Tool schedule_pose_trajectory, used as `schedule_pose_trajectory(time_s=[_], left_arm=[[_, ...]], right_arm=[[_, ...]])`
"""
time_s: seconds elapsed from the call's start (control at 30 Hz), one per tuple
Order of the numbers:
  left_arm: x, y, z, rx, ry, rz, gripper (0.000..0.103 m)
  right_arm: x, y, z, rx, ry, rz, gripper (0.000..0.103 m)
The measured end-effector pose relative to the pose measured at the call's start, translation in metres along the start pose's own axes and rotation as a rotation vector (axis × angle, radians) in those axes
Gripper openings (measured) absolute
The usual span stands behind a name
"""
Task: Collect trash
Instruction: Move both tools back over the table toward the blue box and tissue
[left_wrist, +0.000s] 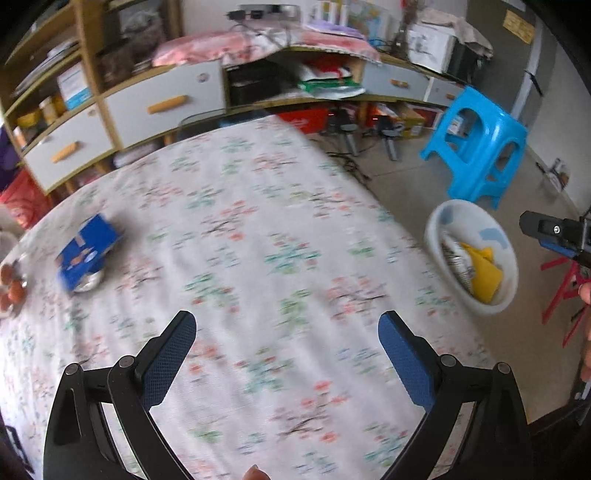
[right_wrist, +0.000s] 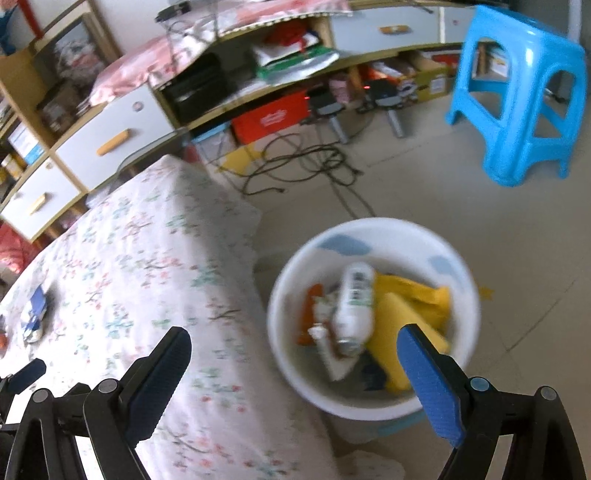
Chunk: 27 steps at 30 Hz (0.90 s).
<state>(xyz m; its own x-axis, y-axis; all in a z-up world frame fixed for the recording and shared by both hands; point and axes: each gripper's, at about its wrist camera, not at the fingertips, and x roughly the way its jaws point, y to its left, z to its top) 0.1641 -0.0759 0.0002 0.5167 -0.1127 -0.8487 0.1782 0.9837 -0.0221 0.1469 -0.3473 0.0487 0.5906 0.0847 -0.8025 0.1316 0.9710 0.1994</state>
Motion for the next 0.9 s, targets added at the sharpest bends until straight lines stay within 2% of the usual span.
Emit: schedule_pose_trajectory(time_s=[0.47,0.67,0.9], left_arm=[[0.013,0.123,-0.004,-0.173,0.016,0.141,0.1],[0.014,0.176,-0.007,-0.284,0.01,0.132,0.1],[0.015,0.218,-0.016,-0.342,0.011,0.147,0.1]], right_arm=[[0.033,0.078,-0.004,-0.08,0.04,0.044,0.093],[0.054,0.101,-0.009,-0.111,0.08,0.026,0.093],[0.067,0.13,-0.014,-0.152,0.096,0.016,0.093]])
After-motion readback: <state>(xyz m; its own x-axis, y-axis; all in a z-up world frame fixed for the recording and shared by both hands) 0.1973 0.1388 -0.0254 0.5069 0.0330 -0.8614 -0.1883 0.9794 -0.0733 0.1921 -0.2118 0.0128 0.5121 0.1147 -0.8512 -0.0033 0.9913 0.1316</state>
